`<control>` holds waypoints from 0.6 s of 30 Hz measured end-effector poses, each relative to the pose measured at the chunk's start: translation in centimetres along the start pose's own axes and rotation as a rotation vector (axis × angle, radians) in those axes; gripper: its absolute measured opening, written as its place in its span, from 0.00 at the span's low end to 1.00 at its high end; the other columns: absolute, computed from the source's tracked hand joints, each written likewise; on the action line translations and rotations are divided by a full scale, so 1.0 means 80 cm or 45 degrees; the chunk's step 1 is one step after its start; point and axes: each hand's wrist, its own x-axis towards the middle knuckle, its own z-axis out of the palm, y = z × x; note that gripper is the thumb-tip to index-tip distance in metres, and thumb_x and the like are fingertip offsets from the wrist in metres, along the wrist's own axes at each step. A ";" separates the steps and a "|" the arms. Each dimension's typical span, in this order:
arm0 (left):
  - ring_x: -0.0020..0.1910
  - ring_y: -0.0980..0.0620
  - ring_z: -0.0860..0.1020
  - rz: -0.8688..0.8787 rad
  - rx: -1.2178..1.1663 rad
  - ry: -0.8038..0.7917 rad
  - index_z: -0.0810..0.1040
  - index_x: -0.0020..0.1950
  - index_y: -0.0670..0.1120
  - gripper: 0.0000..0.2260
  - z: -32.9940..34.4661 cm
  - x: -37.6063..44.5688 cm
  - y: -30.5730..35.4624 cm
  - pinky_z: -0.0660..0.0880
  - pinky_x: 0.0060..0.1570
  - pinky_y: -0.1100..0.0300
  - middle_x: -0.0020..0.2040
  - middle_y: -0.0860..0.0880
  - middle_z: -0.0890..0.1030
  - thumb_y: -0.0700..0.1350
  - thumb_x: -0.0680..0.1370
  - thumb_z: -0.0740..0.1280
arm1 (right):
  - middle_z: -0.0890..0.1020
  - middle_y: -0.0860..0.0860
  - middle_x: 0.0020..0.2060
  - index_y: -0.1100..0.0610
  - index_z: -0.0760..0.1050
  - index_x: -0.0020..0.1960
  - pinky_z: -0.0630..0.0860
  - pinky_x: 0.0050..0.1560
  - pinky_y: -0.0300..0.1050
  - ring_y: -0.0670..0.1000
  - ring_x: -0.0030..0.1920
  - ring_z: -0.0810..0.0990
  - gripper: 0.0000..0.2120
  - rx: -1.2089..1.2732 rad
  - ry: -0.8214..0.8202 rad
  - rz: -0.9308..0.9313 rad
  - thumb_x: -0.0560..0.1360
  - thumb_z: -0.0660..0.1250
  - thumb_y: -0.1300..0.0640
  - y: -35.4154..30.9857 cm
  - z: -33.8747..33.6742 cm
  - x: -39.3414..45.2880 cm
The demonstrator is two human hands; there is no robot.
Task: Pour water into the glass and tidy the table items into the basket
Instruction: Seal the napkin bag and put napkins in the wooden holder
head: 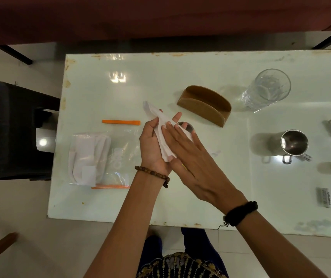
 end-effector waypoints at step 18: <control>0.54 0.49 0.79 0.043 0.695 -0.196 0.66 0.65 0.57 0.36 0.013 0.046 0.033 0.81 0.44 0.50 0.58 0.47 0.76 0.47 0.60 0.76 | 0.84 0.37 0.40 0.45 0.77 0.52 0.74 0.41 0.28 0.36 0.43 0.80 0.26 1.112 0.284 0.176 0.66 0.55 0.70 0.087 -0.098 0.009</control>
